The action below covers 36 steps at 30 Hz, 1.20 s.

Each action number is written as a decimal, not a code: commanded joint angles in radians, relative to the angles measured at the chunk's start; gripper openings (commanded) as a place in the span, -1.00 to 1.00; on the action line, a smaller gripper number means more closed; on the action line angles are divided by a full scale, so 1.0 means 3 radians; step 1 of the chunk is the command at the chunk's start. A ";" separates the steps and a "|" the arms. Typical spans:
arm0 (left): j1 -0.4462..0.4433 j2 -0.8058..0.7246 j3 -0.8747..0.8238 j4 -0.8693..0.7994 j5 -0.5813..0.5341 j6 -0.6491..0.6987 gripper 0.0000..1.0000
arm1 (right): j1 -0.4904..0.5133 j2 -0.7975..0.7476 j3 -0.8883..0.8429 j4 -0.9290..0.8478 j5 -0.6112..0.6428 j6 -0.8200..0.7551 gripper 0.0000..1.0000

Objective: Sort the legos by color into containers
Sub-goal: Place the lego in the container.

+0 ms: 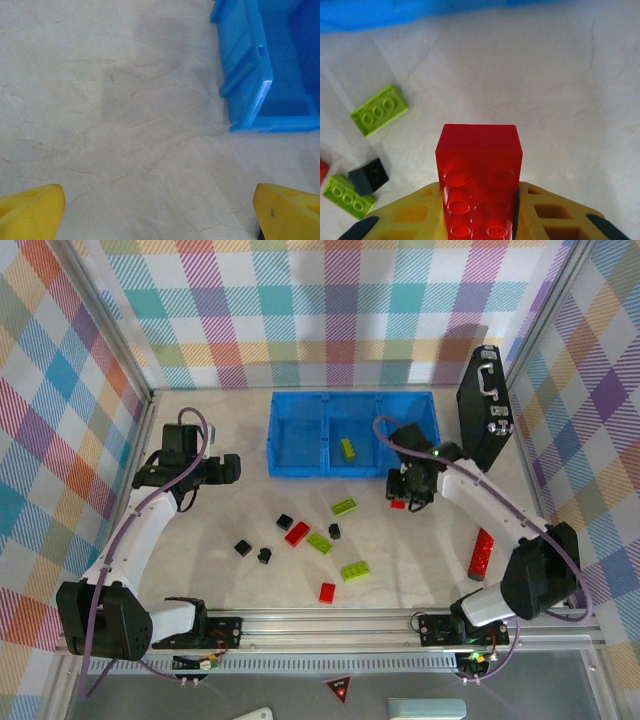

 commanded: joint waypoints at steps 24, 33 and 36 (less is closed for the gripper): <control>0.0008 0.0023 -0.0003 -0.0037 -0.0018 0.0040 0.92 | -0.0883 0.2667 0.2985 -0.0570 -0.0411 -0.1617 -0.58; 0.0008 0.0086 0.0007 -0.0046 -0.0031 0.0047 0.92 | -0.0941 0.3150 0.3433 -0.0781 -0.0309 -0.1782 -0.55; 0.0008 0.0093 0.0007 -0.0056 -0.0033 0.0051 0.93 | -0.0954 0.3208 0.3442 -0.0801 -0.0308 -0.1785 -0.54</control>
